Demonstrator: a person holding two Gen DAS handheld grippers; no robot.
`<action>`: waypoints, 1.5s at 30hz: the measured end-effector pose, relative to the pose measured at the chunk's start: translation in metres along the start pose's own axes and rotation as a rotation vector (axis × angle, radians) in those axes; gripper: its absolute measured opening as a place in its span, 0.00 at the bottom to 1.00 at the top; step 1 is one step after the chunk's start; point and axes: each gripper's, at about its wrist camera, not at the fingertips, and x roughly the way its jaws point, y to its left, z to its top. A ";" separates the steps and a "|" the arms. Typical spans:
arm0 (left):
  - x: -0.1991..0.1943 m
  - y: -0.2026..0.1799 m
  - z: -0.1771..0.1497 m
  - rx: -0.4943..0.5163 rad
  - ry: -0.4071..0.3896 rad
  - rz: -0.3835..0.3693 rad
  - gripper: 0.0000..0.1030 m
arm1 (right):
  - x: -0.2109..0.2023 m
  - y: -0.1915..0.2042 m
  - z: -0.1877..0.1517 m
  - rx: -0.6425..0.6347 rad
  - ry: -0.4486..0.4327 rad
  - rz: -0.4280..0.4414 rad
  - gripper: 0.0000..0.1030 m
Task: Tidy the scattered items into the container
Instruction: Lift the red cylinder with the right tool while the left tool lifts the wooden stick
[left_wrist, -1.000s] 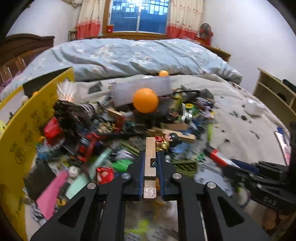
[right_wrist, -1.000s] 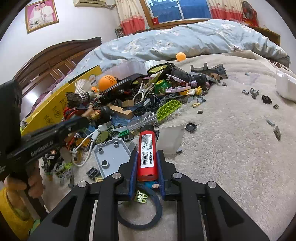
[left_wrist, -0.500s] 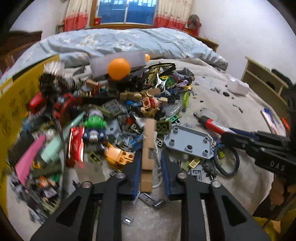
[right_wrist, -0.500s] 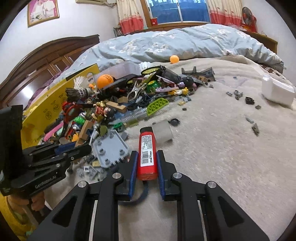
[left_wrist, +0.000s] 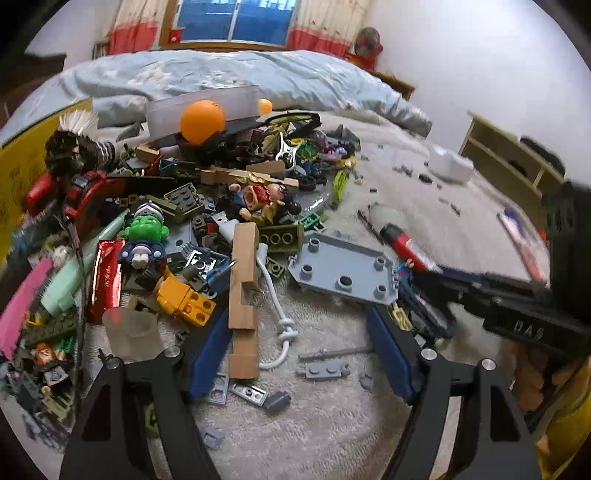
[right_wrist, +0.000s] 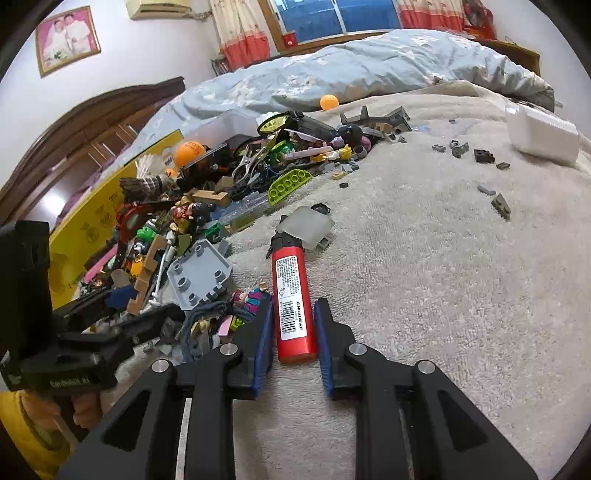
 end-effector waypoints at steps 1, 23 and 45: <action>-0.001 -0.003 0.000 0.005 -0.003 0.011 0.72 | 0.000 0.000 0.000 0.001 -0.001 0.003 0.22; -0.013 0.013 0.009 -0.052 -0.087 0.076 0.13 | -0.001 0.007 0.010 -0.009 -0.024 -0.034 0.20; -0.009 0.007 0.006 -0.049 -0.057 0.068 0.10 | 0.002 0.012 0.012 -0.025 -0.014 -0.065 0.20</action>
